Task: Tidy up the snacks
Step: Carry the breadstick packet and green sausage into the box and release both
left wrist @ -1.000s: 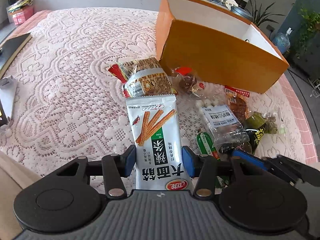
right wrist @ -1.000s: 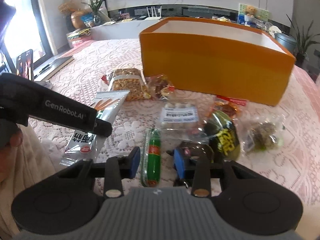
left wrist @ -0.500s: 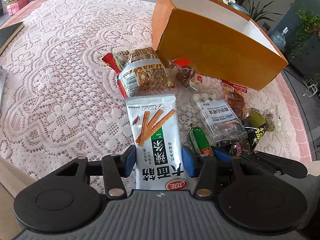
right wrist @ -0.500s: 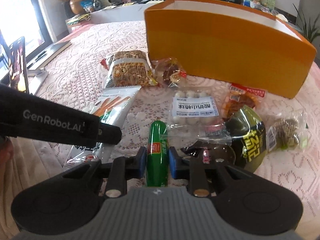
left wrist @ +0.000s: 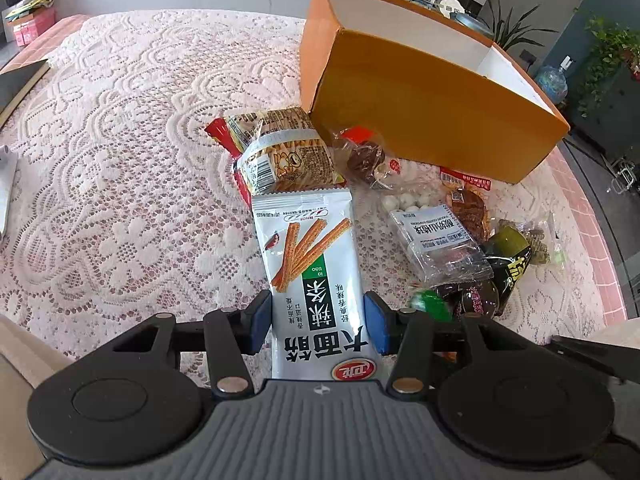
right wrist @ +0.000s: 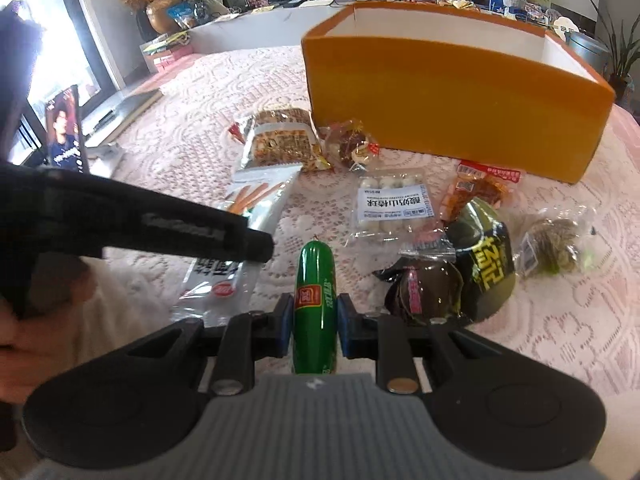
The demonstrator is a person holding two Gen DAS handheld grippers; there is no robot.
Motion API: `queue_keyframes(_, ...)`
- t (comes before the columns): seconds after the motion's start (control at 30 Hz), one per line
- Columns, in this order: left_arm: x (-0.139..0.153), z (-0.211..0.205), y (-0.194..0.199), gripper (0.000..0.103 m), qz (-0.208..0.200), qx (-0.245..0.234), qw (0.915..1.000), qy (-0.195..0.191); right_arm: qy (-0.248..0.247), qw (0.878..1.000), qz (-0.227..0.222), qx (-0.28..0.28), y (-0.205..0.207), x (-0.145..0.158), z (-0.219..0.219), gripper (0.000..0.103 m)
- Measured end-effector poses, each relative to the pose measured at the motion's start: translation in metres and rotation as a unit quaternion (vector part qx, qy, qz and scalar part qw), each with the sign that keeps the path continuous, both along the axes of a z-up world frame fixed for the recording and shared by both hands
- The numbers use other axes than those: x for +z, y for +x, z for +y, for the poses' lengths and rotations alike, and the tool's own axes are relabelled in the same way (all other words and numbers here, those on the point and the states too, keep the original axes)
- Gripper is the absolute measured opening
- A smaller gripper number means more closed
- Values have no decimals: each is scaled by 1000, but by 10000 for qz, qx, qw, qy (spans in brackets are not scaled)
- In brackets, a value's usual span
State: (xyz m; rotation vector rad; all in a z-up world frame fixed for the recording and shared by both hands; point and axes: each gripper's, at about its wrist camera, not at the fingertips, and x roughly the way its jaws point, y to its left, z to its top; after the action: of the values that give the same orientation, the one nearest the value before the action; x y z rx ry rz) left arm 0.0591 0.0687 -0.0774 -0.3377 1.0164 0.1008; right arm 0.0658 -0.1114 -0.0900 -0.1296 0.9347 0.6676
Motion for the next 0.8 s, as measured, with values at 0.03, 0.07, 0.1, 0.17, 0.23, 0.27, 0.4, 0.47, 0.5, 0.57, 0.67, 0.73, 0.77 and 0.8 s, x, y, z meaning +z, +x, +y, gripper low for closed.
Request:
queue_keyframes(0.03,1,-1,-1,56,-27,13,10000,29,45,10000,-12,-23,-2,4,-3,20)
queue_keyframes(0.07,4,-4,-3,56,-64,19,9999,130,81,9999,-36,-53,-4,9,-6,20)
queue_keyframes(0.1,7,-7,-4,56,-138,-22,9995,270,102,9999,-76,-88,-5,13,-9,20)
queue_keyframes(0.17,14,-13,-8,56,-317,-111,9987,377,148,9995,-203,-173,-8,23,-16,20)
queue_keyframes(0.23,20,-14,-10,56,-386,-120,9985,365,225,9989,-313,-269,-8,32,-23,20)
queue_keyframes(0.27,25,-13,-10,56,-424,-108,9986,305,277,9984,-364,-332,-8,37,-27,20)
queue_keyframes(0.4,57,-13,-8,56,-756,-125,9968,220,491,9962,-463,-542,1,55,-45,20)
queue_keyframes(0.47,77,-17,-2,56,-934,-205,9948,346,508,9951,-551,-642,9,64,-50,20)
queue_keyframes(0.5,86,-19,3,56,-1001,-234,9940,382,501,9946,-601,-680,14,68,-52,20)
queue_keyframes(0.57,102,-20,15,56,-1131,-280,9926,340,518,9937,-702,-710,25,78,-56,20)
queue_keyframes(0.67,119,-21,36,56,-1248,-339,9912,280,568,9920,-862,-724,42,95,-61,20)
queue_keyframes(0.73,129,-22,53,56,-1290,-400,9906,210,602,9906,-975,-742,56,106,-62,20)
queue_keyframes(0.77,131,-20,59,56,-1313,-439,9903,134,624,9900,-1019,-748,63,112,-62,20)
queue_keyframes(0.8,135,-20,66,56,-1336,-481,9898,54,651,9895,-1051,-750,70,117,-62,20)
